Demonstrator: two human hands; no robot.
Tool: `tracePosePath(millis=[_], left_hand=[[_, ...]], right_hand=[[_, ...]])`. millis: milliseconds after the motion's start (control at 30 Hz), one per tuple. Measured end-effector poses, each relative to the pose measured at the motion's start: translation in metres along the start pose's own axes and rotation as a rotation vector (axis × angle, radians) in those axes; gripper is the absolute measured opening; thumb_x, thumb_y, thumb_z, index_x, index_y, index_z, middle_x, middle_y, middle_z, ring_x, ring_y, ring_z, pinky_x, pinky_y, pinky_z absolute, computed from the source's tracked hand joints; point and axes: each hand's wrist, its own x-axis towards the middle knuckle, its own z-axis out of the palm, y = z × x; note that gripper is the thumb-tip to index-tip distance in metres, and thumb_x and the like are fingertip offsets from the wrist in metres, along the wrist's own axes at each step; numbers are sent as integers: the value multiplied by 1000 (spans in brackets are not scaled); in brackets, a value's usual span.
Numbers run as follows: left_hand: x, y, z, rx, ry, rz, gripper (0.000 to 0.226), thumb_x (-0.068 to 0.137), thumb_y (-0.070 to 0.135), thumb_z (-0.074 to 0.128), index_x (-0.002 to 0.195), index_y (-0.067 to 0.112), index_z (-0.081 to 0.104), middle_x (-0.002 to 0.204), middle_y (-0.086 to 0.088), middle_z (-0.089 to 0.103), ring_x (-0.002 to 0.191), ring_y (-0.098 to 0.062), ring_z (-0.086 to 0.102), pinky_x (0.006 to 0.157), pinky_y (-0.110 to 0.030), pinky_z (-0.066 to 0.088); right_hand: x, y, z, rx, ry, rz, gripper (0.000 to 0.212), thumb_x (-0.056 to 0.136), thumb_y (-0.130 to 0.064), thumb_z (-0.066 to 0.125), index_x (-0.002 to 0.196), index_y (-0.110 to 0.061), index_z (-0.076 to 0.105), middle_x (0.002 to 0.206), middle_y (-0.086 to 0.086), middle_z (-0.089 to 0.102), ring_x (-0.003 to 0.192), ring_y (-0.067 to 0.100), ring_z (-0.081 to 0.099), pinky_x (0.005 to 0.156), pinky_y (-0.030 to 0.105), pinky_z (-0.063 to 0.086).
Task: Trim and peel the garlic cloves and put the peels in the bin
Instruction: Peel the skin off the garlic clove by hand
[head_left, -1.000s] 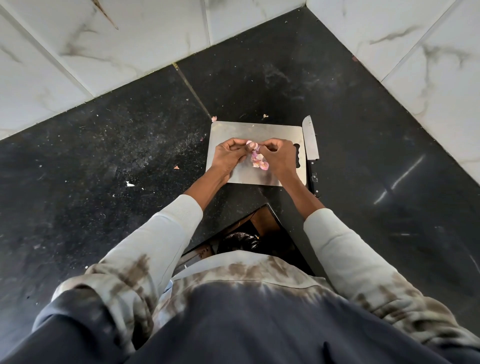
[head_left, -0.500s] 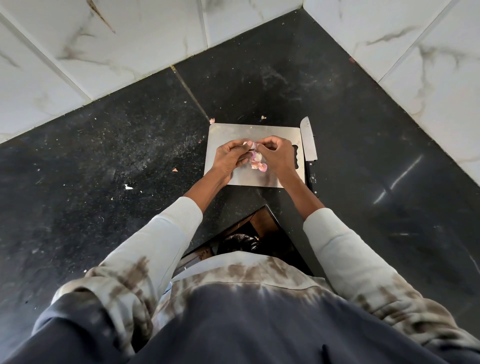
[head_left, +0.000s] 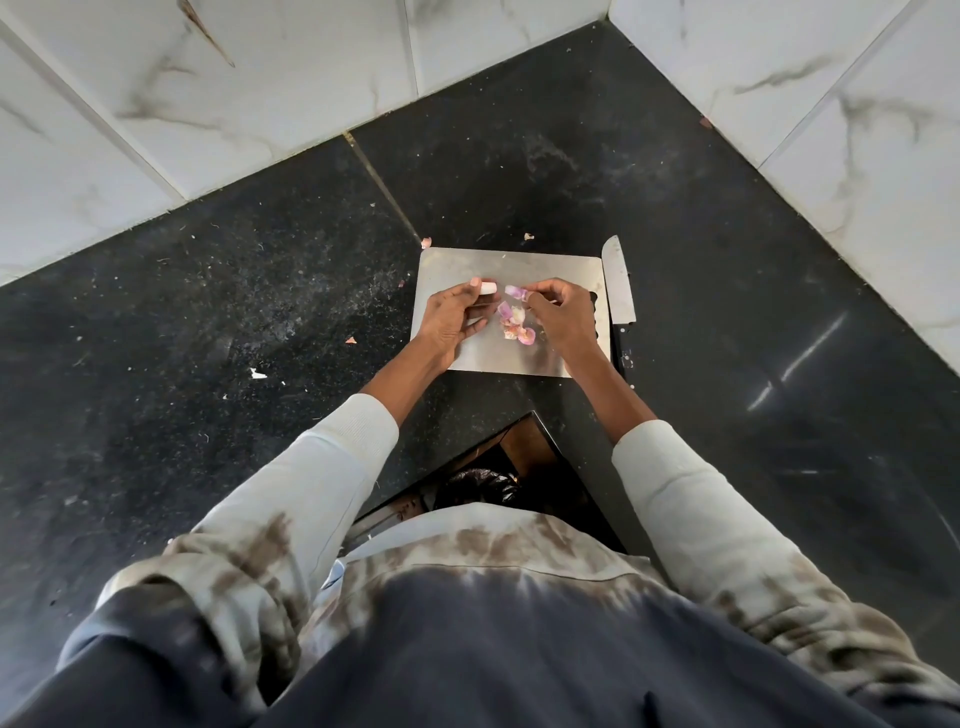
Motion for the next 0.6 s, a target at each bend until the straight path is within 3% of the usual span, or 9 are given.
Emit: tracePosePath(millis=[167, 333, 433, 533, 600], left_hand=[[8, -1, -8, 146, 113, 90, 34, 97, 21, 79, 126, 4, 74, 113, -12, 78, 92, -15, 72, 79, -24, 61], [16, 5, -18, 575, 250, 338, 38, 81, 20, 94, 115, 16, 78, 112, 2, 78, 100, -9, 71, 88, -17, 57], [23, 8, -17, 690, 250, 391, 36, 83, 16, 92, 116, 18, 79, 114, 2, 79, 103, -10, 72, 97, -25, 60], [32, 7, -20, 828, 245, 440, 34, 84, 18, 91, 116, 25, 81, 119, 6, 78, 112, -13, 69, 104, -36, 58], [36, 4, -22, 922, 245, 466, 34, 84, 20, 91, 115, 30, 81, 125, 6, 73, 119, -16, 61, 108, -36, 53]], right_hand=[[-2, 5, -2, -64, -9, 0, 20, 102, -26, 70, 113, -11, 77, 106, -2, 76, 89, 5, 66, 72, 15, 50], [-5, 8, -1, -161, -29, -47, 17, 100, -14, 68, 113, -10, 78, 114, -1, 76, 93, 4, 66, 70, 7, 52], [-6, 6, -1, -189, -59, -56, 20, 98, -10, 71, 116, -6, 76, 117, 3, 74, 92, 2, 64, 61, -2, 44], [-4, 4, -3, -203, -59, -53, 19, 96, -12, 75, 114, -7, 77, 118, 3, 75, 100, 7, 66, 59, -2, 43], [-4, 4, -5, -223, -51, -49, 19, 96, -14, 76, 114, -9, 77, 118, 1, 73, 101, 7, 66, 61, 1, 45]])
